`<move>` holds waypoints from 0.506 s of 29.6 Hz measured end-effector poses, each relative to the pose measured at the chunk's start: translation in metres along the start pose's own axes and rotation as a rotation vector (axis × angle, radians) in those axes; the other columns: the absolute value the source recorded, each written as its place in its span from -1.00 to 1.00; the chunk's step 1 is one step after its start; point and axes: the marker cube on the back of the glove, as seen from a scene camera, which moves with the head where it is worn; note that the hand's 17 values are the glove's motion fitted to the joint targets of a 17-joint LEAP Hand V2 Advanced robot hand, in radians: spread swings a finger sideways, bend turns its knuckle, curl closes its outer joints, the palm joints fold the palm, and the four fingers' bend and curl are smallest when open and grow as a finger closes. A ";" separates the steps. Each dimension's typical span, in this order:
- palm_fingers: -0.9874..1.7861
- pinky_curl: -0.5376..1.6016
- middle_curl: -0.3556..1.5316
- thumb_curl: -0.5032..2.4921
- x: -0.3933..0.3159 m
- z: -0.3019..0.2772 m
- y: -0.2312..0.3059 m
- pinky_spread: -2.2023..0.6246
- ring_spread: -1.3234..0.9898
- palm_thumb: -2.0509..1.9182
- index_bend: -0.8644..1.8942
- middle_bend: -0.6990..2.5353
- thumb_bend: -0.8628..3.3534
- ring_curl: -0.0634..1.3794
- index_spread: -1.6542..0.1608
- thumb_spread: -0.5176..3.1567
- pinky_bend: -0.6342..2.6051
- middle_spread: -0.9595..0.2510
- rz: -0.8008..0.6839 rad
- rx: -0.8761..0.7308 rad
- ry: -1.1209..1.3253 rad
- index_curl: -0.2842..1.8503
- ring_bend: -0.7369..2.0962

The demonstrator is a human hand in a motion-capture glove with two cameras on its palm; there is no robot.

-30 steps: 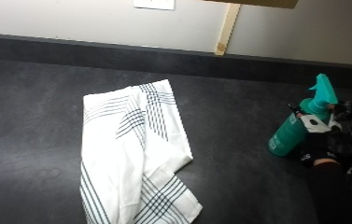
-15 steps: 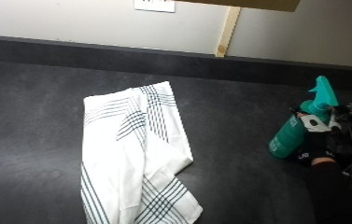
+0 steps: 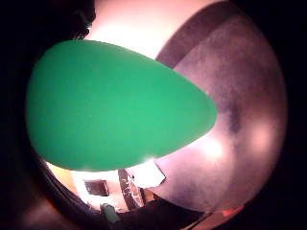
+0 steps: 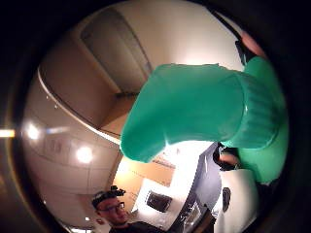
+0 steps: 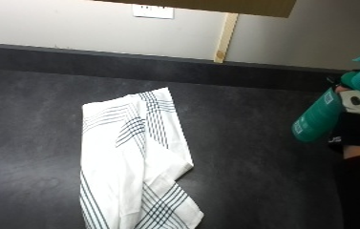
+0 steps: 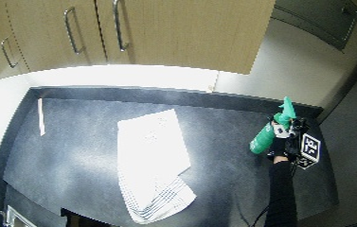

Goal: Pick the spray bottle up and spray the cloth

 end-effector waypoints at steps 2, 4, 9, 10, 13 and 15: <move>0.27 -0.30 -0.16 -0.23 -0.023 0.000 0.000 0.65 0.14 0.61 -0.25 -0.37 -0.60 -0.38 0.62 -0.33 -0.49 0.60 -0.046 0.005 -0.008 -0.35 -0.23; 0.27 -0.29 -0.15 -0.23 -0.041 0.001 -0.001 0.65 0.13 0.61 -0.25 -0.37 -0.60 -0.37 0.63 -0.33 -0.49 0.60 -0.084 0.006 -0.010 -0.35 -0.23; 0.27 -0.29 -0.15 -0.22 -0.053 0.005 -0.002 0.65 0.13 0.61 -0.26 -0.38 -0.60 -0.36 0.64 -0.34 -0.50 0.60 -0.107 0.008 -0.010 -0.34 -0.23; 0.27 -0.29 -0.14 -0.22 -0.052 0.006 -0.001 0.65 0.13 0.61 -0.26 -0.38 -0.60 -0.36 0.64 -0.34 -0.50 0.60 -0.106 0.008 -0.008 -0.34 -0.23; 0.28 -0.29 -0.14 -0.22 -0.049 0.013 0.002 0.65 0.13 0.61 -0.26 -0.38 -0.60 -0.35 0.64 -0.34 -0.50 0.61 -0.106 -0.008 -0.003 -0.34 -0.23; 0.28 -0.28 -0.13 -0.21 -0.048 0.020 0.005 0.65 0.12 0.61 -0.26 -0.38 -0.60 -0.35 0.64 -0.34 -0.50 0.61 -0.108 -0.031 0.000 -0.34 -0.23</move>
